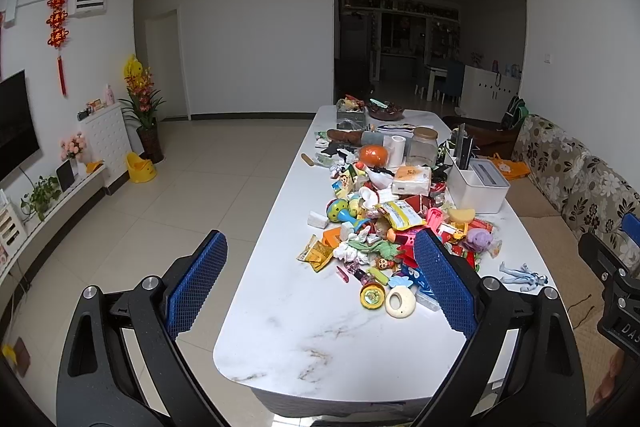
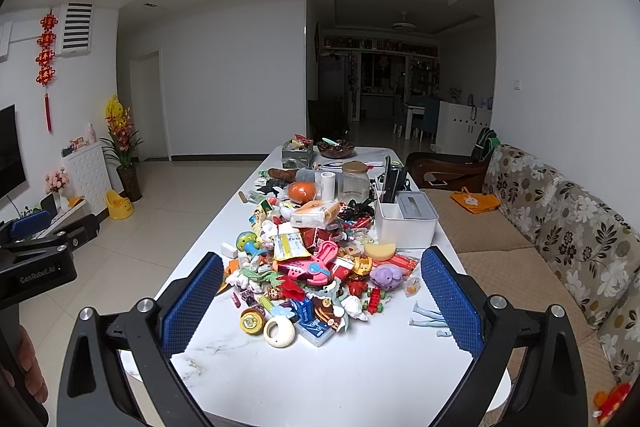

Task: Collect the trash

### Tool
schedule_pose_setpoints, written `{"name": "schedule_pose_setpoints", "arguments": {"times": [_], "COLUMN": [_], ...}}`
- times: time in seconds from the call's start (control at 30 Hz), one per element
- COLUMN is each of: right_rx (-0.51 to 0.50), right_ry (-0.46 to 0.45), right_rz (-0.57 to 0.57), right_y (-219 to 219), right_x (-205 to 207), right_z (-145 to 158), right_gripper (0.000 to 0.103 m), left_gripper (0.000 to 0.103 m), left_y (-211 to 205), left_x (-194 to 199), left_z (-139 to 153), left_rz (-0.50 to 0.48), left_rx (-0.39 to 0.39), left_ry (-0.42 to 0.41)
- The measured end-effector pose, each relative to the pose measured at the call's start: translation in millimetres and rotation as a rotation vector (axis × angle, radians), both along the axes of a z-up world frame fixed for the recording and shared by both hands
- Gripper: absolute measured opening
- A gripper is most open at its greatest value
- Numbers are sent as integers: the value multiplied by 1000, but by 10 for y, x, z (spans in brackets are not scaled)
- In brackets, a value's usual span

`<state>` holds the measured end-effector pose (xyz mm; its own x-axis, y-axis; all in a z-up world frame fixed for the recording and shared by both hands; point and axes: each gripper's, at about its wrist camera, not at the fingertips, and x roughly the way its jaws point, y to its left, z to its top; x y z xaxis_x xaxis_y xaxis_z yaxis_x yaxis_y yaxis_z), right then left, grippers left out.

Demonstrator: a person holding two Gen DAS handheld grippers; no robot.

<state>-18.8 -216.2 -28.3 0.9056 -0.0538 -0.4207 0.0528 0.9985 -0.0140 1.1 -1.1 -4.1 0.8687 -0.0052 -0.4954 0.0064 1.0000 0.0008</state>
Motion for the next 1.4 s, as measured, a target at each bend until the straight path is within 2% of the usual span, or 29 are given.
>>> {"name": "schedule_pose_setpoints", "arguments": {"times": [0.6,0.67,1.4], "right_rx": [0,1,4], "right_ry": [3,3,4], "right_rz": [-4,-5,-3], "right_y": [-2,2,9], "right_x": [-7,3,-33], "right_z": [5,4,33], "right_gripper": [97,97,98], "left_gripper": [92,92,92], "left_y": [5,-2,44], "left_x": [39,-7,-25], "left_z": [-70,44,14], "left_rz": [-1,-3,-8], "left_rx": [-1,8,9], "left_ry": [7,3,8]}}
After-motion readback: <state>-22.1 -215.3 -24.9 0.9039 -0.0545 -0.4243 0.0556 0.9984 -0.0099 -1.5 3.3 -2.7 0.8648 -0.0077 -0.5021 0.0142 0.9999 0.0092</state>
